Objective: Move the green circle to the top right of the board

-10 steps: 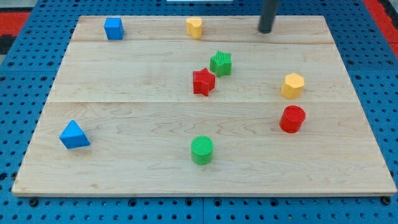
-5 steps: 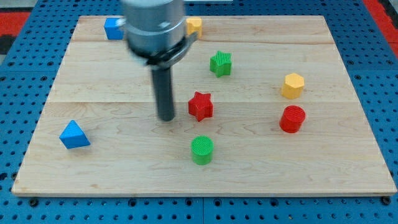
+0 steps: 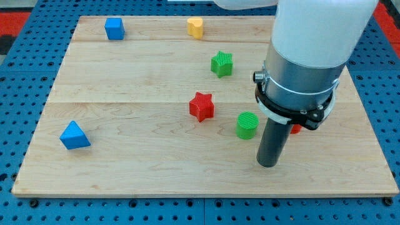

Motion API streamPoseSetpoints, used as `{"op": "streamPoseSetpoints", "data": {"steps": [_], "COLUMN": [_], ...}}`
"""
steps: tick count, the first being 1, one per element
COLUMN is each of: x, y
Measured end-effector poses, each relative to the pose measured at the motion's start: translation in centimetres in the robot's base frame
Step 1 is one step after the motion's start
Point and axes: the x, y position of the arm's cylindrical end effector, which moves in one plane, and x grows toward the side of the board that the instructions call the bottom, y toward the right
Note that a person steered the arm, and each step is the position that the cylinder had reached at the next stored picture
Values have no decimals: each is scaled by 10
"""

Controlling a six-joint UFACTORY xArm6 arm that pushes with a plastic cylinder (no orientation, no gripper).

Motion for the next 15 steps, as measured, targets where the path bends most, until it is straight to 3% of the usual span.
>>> {"op": "streamPoseSetpoints", "data": {"steps": [1,3,7,10,11,15], "x": [-24,-116,-107,-162,-138,-251], "y": [-44,-2,46,92,97,79]}}
